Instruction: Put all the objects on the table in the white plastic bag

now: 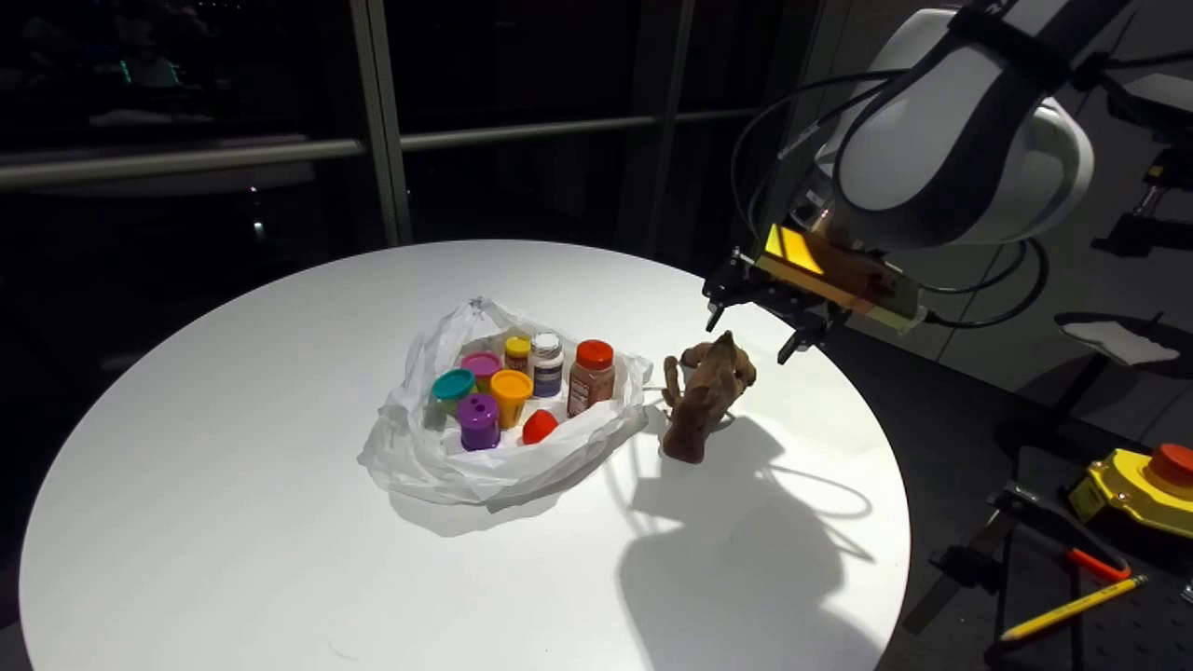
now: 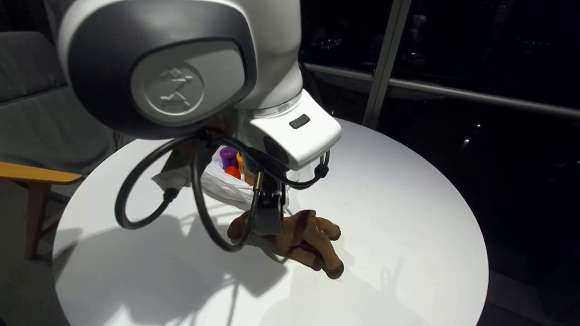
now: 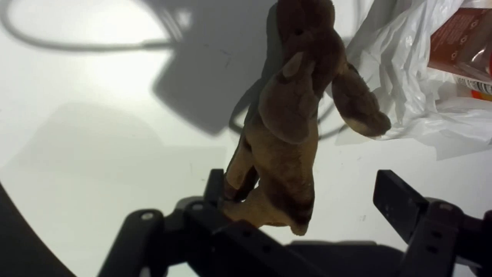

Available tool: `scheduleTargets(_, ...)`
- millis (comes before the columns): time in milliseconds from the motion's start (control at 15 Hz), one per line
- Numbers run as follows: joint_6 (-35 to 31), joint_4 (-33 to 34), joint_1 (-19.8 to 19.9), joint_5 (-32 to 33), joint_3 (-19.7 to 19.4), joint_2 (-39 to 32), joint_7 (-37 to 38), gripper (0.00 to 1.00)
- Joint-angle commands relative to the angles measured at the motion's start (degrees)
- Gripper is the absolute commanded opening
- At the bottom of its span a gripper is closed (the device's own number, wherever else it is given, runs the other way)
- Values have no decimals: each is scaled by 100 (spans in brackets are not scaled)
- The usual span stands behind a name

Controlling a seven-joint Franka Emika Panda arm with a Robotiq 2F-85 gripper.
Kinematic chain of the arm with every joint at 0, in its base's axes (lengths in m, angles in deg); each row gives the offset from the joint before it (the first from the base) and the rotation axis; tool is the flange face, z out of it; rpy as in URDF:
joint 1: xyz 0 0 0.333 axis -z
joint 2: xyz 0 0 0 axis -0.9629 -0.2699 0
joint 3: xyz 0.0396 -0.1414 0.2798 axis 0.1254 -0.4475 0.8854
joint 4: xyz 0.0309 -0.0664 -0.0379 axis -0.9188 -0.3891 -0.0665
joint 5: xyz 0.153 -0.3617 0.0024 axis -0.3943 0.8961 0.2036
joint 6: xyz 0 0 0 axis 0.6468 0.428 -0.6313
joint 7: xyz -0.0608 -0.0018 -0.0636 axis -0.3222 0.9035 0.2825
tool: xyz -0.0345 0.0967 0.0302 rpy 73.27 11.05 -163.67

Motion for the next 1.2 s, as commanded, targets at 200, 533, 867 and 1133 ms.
scheduleTargets(200,-620,857,-142,-324,21,-1222,-60,100)
scheduleTargets(533,-787,1365,-521,-350,-387,-1879,-58,94)
scheduleTargets(867,-802,1363,-1423,-446,-1346,-2064,49,43)
scheduleTargets(1133,-742,986,-2371,-385,-2300,-1629,-87,13)
